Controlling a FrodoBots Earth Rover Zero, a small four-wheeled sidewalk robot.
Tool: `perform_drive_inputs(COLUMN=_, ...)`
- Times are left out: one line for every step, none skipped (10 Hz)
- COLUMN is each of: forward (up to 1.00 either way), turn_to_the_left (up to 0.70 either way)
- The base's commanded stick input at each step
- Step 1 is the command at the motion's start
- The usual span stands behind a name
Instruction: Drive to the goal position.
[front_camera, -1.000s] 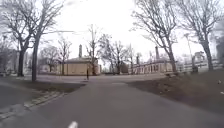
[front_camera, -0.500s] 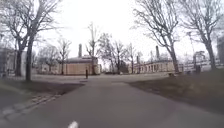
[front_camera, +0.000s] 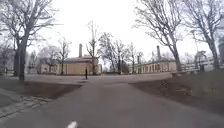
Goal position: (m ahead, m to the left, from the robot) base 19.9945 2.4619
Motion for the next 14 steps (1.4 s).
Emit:
perform_drive_inputs(forward=1.00, turn_to_the_left=0.00)
perform_drive_inputs(forward=1.00, turn_to_the_left=0.00)
perform_drive_inputs(forward=1.00, turn_to_the_left=0.00)
perform_drive_inputs(forward=1.00, turn_to_the_left=0.00)
perform_drive_inputs(forward=1.00, turn_to_the_left=0.00)
perform_drive_inputs(forward=1.00, turn_to_the_left=0.00)
perform_drive_inputs(forward=1.00, turn_to_the_left=0.00)
perform_drive_inputs(forward=1.00, turn_to_the_left=0.00)
perform_drive_inputs(forward=1.00, turn_to_the_left=0.00)
perform_drive_inputs(forward=1.00, turn_to_the_left=0.00)
perform_drive_inputs(forward=1.00, turn_to_the_left=0.00)
perform_drive_inputs(forward=1.00, turn_to_the_left=0.00)
perform_drive_inputs(forward=1.00, turn_to_the_left=0.00)
perform_drive_inputs(forward=1.00, turn_to_the_left=0.00)
